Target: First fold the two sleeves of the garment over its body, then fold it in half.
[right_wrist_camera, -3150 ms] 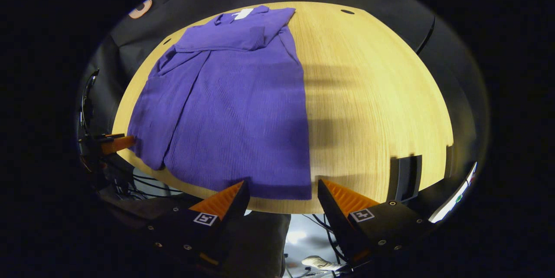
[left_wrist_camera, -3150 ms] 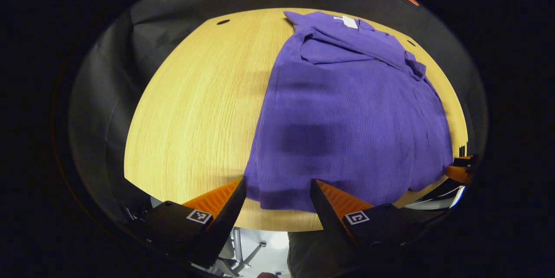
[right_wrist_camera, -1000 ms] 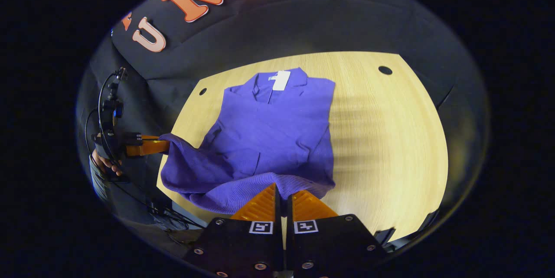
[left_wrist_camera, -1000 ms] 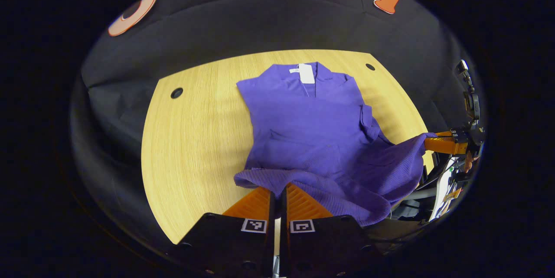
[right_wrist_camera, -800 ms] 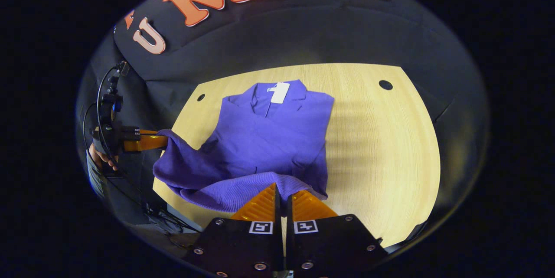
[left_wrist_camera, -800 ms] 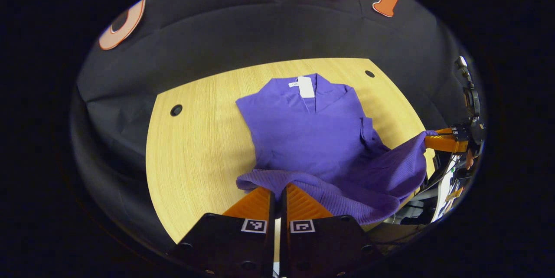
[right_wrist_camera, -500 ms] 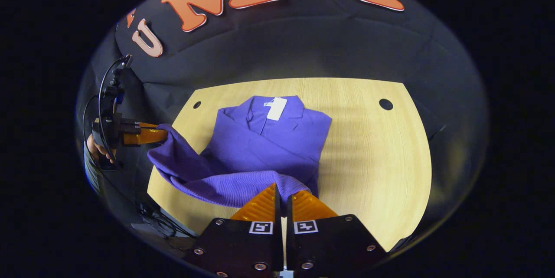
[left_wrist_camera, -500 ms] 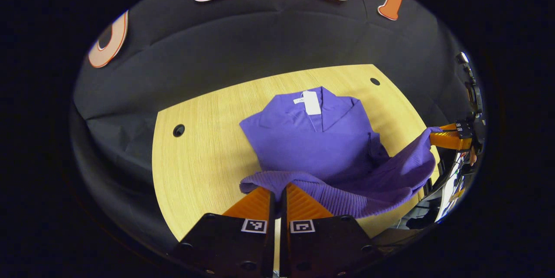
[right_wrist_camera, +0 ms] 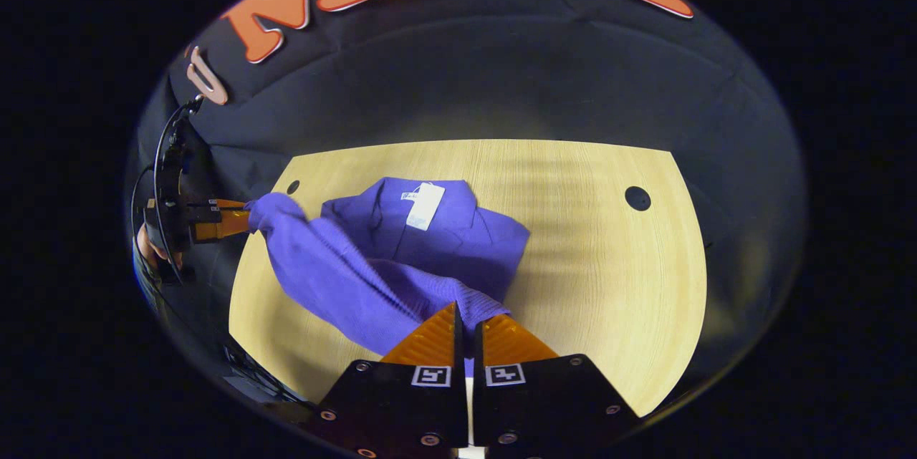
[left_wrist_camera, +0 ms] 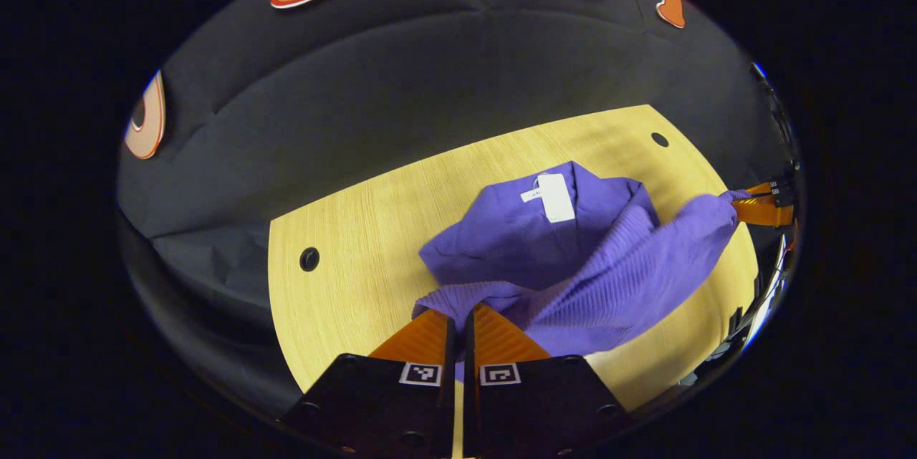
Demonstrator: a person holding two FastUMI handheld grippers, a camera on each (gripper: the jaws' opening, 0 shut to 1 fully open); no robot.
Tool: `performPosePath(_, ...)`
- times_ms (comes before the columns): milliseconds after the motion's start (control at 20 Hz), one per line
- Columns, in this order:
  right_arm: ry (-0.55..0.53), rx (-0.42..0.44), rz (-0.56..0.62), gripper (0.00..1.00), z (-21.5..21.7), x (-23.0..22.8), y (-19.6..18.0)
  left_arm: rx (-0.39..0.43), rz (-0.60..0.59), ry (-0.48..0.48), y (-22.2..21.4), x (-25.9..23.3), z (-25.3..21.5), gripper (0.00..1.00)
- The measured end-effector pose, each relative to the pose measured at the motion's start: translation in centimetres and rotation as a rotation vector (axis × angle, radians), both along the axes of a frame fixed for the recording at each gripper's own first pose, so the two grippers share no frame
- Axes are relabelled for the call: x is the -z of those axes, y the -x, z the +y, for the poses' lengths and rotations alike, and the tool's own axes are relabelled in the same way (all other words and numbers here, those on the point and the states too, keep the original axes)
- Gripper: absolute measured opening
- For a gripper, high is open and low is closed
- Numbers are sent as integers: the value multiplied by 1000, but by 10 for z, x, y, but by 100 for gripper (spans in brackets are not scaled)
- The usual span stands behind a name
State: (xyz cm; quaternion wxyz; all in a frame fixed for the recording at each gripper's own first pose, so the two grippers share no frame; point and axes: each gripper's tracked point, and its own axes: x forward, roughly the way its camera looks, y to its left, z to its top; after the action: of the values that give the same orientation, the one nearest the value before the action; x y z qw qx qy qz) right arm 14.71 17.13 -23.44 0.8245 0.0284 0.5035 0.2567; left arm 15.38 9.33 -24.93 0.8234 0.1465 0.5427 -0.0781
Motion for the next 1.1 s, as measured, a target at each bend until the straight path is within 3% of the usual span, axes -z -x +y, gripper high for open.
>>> performPosePath(350,2,67,78,3,16,45,-61,-22,-100,-53,-52,35,-1,6)
performPosePath(600,-138,231,101,10,41,44,-99,-106,-245,-102,-77,39,17,12)
performPosePath(700,-188,284,70,13,40,31,-112,-104,-356,-128,-93,19,27,34)
performPosePath(750,-202,307,52,14,36,26,-119,-99,-400,-126,-99,7,27,30)
performPosePath(900,-198,334,-4,28,30,18,-125,-80,-492,-116,-103,-19,14,35)
performPosePath(1000,-180,329,-53,36,21,7,-124,-72,-540,-84,-102,-41,9,43)
performPosePath(1050,-169,321,-81,39,17,1,-122,-73,-563,-72,-101,-50,8,51)
performPosePath(1100,-163,306,-111,48,16,-6,-118,-71,-582,-60,-97,-62,7,57)
